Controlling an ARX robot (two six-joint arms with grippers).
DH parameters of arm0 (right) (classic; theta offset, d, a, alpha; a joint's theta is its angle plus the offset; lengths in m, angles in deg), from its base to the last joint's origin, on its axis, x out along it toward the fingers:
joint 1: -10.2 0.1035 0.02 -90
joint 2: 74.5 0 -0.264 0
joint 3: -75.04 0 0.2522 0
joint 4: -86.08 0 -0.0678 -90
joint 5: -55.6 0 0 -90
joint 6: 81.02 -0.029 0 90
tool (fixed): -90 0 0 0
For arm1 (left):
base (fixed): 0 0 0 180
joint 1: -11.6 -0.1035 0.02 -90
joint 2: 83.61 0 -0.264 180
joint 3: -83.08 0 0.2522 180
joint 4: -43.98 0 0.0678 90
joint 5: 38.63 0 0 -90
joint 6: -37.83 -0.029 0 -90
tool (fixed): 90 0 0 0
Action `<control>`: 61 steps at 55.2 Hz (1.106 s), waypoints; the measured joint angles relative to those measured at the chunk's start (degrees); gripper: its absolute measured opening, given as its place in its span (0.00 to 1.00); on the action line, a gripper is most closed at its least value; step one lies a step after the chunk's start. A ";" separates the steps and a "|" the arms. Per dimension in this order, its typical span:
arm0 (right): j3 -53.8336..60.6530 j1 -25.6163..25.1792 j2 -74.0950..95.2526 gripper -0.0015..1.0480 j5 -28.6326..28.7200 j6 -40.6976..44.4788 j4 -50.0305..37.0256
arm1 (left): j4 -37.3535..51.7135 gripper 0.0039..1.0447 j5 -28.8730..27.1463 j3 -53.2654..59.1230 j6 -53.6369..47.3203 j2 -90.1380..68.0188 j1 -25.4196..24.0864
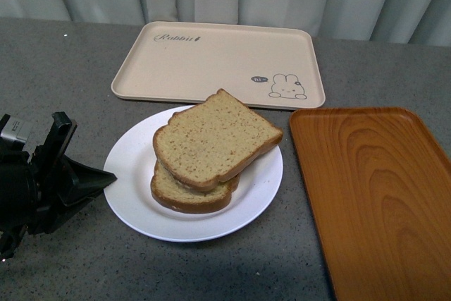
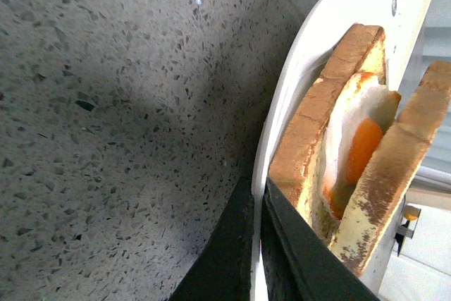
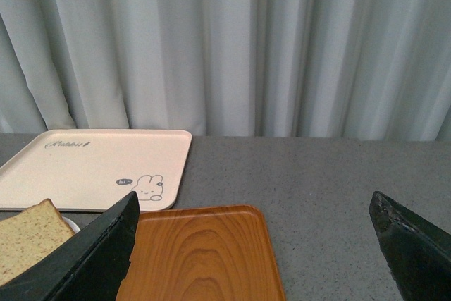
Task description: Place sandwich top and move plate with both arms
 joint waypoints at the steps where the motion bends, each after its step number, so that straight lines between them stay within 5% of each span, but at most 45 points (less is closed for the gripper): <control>1: 0.00 0.00 0.00 0.91 0.00 -0.02 0.00 | 0.68 0.04 0.26 0.20 0.07 -0.11 -0.28; 23: 0.00 0.02 0.00 0.91 0.00 0.00 0.00 | 15.78 0.04 4.87 4.52 6.91 -0.92 -4.59; 47: 0.00 0.02 0.00 0.91 0.00 0.00 0.00 | 21.73 0.04 9.40 7.28 13.81 1.66 -7.43; 61: 0.00 0.02 0.00 0.91 0.00 0.00 0.00 | 20.35 0.04 5.60 1.97 18.80 3.13 -5.86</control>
